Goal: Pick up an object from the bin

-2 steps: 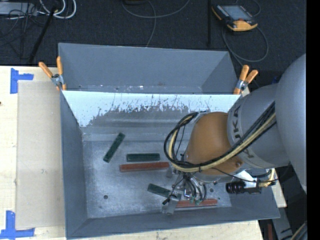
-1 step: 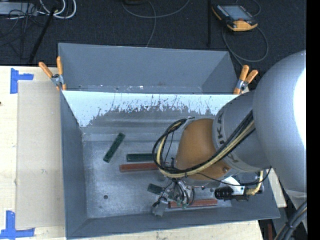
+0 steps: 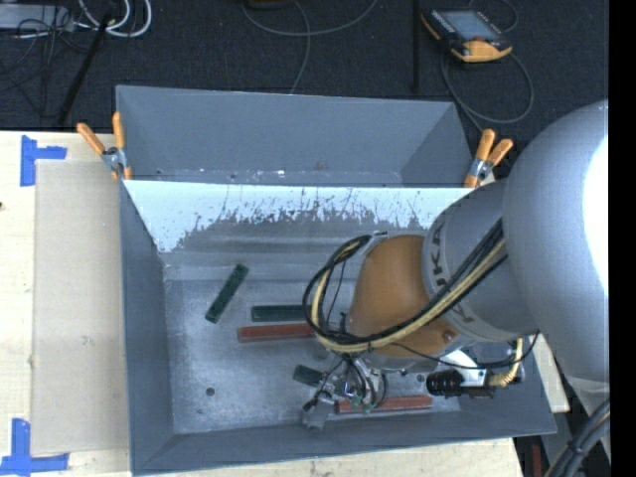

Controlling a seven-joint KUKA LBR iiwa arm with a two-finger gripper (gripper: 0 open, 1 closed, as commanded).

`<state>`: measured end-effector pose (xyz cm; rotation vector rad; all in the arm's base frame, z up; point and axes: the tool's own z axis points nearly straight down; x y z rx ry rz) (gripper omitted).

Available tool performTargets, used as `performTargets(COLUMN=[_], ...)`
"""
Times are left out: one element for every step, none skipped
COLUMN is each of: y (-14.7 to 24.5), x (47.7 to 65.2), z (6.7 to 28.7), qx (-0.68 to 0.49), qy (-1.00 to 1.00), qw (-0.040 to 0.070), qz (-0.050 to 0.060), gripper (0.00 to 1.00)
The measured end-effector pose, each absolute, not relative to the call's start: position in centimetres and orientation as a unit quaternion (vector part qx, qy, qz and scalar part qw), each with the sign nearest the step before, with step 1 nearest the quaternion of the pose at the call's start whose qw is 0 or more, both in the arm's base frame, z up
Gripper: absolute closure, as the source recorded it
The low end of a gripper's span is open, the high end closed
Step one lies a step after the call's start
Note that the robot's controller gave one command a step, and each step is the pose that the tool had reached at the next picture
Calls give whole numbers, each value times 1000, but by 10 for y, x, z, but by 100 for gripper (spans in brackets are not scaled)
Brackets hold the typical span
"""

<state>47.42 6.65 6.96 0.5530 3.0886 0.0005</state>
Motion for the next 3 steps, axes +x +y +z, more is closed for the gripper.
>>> performTargets(y=[67, 66, 66], x=[473, 475, 475], z=[69, 129, 146], qx=[175, 173, 171], qy=[985, 985, 985], qw=[0, 2, 0], qz=[0, 1, 0], gripper=[100, 100, 100])
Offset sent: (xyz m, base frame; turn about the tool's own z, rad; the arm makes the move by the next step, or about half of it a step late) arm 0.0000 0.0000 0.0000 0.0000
